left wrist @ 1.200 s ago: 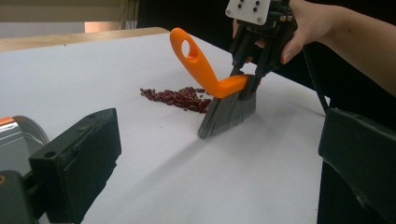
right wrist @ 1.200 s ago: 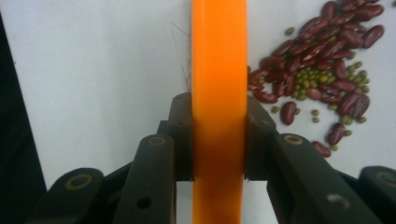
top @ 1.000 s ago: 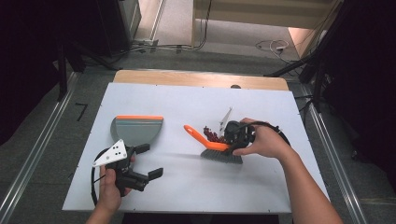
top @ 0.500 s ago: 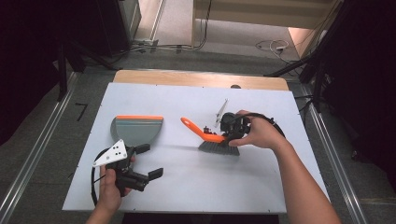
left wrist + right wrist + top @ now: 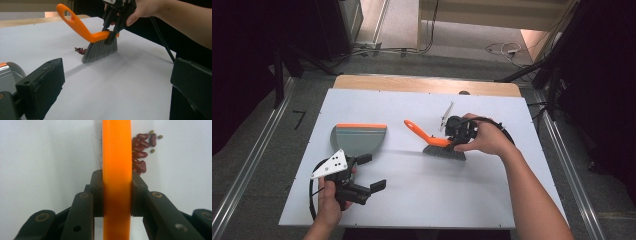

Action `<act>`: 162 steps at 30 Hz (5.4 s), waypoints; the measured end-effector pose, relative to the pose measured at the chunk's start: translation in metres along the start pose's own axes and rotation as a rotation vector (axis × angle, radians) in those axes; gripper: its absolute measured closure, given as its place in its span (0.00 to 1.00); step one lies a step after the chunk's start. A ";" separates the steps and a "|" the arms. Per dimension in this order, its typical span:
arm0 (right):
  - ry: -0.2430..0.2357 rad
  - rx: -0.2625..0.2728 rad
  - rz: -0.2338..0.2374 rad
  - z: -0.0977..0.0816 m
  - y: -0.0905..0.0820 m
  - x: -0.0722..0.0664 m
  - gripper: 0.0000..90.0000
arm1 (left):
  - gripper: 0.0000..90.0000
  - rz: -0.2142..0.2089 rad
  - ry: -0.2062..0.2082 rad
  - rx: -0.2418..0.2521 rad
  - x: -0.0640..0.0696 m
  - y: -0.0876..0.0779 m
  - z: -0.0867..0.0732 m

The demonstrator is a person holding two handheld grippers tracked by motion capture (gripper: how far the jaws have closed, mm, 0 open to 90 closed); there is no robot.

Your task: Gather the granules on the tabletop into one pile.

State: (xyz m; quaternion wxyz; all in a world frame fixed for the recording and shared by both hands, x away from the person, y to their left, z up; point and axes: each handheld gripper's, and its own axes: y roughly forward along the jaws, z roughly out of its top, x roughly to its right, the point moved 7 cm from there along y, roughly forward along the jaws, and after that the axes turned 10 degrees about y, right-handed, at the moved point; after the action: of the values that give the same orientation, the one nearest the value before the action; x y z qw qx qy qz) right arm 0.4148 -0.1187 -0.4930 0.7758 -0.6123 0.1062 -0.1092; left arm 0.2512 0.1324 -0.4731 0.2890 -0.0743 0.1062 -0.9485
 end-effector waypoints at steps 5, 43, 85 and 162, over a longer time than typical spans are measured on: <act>0.019 0.001 -0.001 0.002 0.000 0.002 0.76 | 0.01 -0.001 0.001 0.002 0.000 0.000 0.000; 0.853 0.119 -0.376 -0.054 -0.012 0.020 0.76 | 0.01 -0.003 0.006 -0.008 0.001 0.002 0.000; 0.103 0.087 -0.111 -0.016 -0.002 -0.020 0.76 | 0.01 -0.001 0.000 -0.009 0.000 0.002 -0.001; 0.763 0.432 -0.211 -0.100 -0.049 -0.010 0.76 | 0.01 0.012 0.008 -0.022 -0.002 0.003 -0.003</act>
State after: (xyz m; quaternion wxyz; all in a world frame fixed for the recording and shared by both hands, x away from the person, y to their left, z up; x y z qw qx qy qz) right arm 0.3740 -0.2193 -0.4677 0.7756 -0.3598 0.2967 -0.4254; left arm 0.2538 0.1317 -0.4771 0.2932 -0.0729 0.1181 -0.9459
